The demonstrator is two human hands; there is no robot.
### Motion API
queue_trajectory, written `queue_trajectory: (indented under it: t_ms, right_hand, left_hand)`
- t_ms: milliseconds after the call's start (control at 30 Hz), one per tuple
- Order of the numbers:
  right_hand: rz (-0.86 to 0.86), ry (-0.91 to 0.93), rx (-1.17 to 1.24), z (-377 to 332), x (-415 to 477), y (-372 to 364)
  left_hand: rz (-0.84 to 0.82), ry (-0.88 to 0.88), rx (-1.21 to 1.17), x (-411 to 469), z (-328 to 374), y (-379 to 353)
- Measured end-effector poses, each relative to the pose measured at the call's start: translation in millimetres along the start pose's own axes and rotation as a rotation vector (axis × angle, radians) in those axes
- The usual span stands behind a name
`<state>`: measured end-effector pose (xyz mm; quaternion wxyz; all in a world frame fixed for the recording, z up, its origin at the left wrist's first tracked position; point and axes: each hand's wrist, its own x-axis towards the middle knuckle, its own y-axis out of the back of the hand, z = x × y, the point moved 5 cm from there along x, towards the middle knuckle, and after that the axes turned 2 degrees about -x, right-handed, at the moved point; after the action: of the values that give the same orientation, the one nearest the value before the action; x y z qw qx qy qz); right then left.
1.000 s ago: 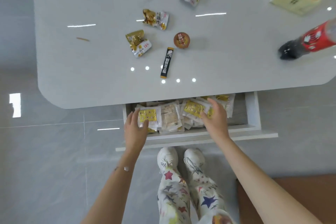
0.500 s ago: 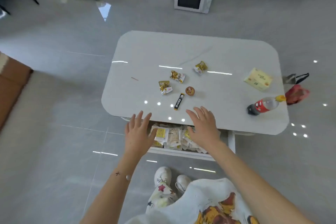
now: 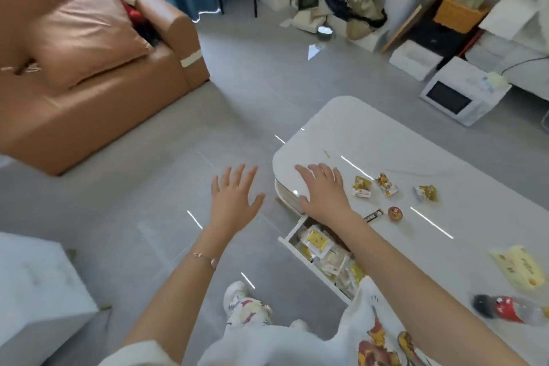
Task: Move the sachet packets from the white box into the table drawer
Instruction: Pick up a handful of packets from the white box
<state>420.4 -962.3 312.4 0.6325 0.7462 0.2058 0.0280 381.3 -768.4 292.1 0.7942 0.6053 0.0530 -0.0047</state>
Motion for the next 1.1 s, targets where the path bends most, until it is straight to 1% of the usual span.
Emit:
queue_trajectory:
  t_ms: [267,433,567,800,900,1000,1100]
  right_hand:
    - [-0.097,0.229,-0.049,-168.3,73.7,-22.6]
    - [-0.1,0.356,-0.112,-273.4,112.9,-36.6]
    - [-0.119,0.484,-0.106,-357.5,139.0,-44.9]
    - [-0.165,0.77,-0.146,-499.0,185.4,-56.9]
    - [-0.181,0.888,-0.121,-555.9,208.0,-60.7]
    - [-0.195,1.01,-0.07,-609.5,226.6,-63.5]
    - [-0.247,1.109,-0.056,-658.2,240.0,-67.5]
  left_hand:
    - [-0.006,0.246,-0.039,-37.5,-159.1,34.0]
    - [0.058,0.387,-0.075,-57.9,-252.0,64.8]
    - [0.118,0.513,-0.092,-76.7,-322.2,88.8]
    - [0.204,0.799,-0.112,-112.3,-432.9,114.8]
    - [0.231,0.935,-0.114,-124.1,-476.4,120.2]
    - [0.261,1.076,-0.114,-138.1,-511.8,123.8]
    - [0.318,1.239,-0.155,-157.1,-538.0,128.6]
